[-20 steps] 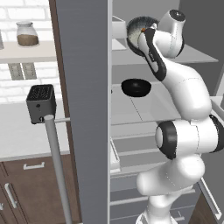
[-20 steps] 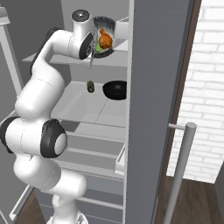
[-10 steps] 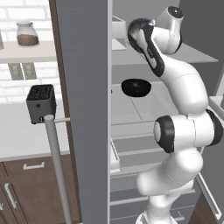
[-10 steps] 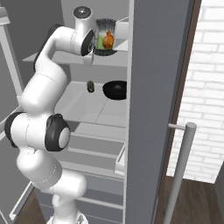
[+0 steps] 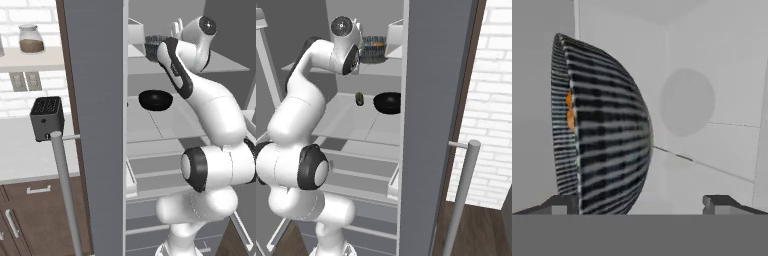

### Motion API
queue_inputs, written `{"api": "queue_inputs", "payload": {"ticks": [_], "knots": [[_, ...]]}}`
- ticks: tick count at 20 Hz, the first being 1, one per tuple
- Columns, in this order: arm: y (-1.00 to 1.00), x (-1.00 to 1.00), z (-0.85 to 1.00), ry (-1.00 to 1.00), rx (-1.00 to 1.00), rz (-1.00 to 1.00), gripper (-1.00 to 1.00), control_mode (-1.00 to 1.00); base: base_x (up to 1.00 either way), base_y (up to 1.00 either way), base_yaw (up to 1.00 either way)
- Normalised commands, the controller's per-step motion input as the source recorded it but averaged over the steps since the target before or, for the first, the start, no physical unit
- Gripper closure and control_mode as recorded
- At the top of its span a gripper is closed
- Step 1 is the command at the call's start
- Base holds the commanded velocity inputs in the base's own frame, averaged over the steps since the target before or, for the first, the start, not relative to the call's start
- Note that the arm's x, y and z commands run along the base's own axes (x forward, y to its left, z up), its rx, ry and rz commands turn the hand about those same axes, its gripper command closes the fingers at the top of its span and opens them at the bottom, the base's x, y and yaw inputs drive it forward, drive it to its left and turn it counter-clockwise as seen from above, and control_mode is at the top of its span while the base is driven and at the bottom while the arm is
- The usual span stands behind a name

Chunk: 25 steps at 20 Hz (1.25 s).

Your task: Pick the chicken drumstick and lemon wedge from their plates and place them in the bowl. Then put the bowl in the fridge.

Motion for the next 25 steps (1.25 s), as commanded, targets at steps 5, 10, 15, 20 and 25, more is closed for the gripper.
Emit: {"api": "queue_inputs", "payload": {"ticks": [5,10,15,20,25], "knots": [[0.0,-0.88,0.36,-0.31,0.01,0.01,-1.0,-1.0,0.0,0.0,0.0],[0.0,-0.88,0.22,-0.15,0.02,0.0,-1.0,-1.0,0.0,0.0,0.0],[0.0,-0.96,0.0,0.0,0.03,0.0,-1.0,-1.0,0.0,0.0,0.0],[0.0,-1.0,-0.09,0.11,0.01,0.0,-1.0,-1.0,0.0,0.0,0.0],[0.0,-0.44,-0.64,0.28,-0.02,0.0,-1.0,-1.0,0.0,0.0,0.0]]}}
